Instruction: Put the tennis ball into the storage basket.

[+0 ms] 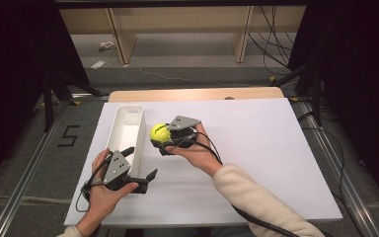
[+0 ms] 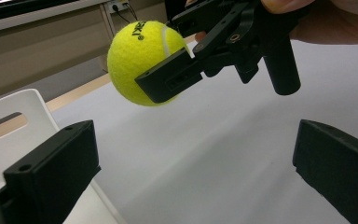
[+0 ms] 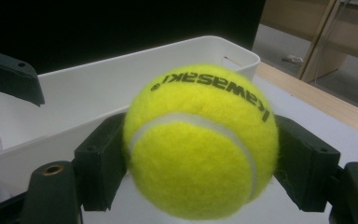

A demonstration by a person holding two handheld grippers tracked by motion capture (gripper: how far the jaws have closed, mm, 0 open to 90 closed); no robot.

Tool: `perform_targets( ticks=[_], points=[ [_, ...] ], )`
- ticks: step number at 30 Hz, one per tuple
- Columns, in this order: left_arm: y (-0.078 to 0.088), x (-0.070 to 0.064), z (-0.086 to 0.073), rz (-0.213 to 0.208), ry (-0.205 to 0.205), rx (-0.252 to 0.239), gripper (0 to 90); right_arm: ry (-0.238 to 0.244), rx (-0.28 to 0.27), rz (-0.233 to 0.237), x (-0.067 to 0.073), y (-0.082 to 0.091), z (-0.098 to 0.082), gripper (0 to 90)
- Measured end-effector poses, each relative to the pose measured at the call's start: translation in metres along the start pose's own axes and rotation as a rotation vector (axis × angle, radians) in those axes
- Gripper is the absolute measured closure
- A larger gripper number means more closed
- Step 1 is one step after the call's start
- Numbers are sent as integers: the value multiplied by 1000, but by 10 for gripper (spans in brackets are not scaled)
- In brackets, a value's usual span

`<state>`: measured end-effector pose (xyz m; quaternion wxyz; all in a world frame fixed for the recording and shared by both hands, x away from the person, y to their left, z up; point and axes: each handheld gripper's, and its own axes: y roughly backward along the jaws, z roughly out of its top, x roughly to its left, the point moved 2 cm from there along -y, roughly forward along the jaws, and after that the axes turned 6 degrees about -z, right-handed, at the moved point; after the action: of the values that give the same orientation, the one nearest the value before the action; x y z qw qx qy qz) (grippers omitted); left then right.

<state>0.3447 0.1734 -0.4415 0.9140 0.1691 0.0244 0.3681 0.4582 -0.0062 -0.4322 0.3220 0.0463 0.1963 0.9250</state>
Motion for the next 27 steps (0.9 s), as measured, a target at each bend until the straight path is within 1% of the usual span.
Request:
perform_targets(
  ticks=[22,23,27],
  points=[
    [0,0,0,-1,-2,2,0,6,-2,2,1,-4,8,261],
    [0,0,0,-1,-2,2,0,12,-5,1,0,-4,8,261],
    [0,0,0,1,-1,2,0,7,-8,0,0,-5,9,261]
  ],
)
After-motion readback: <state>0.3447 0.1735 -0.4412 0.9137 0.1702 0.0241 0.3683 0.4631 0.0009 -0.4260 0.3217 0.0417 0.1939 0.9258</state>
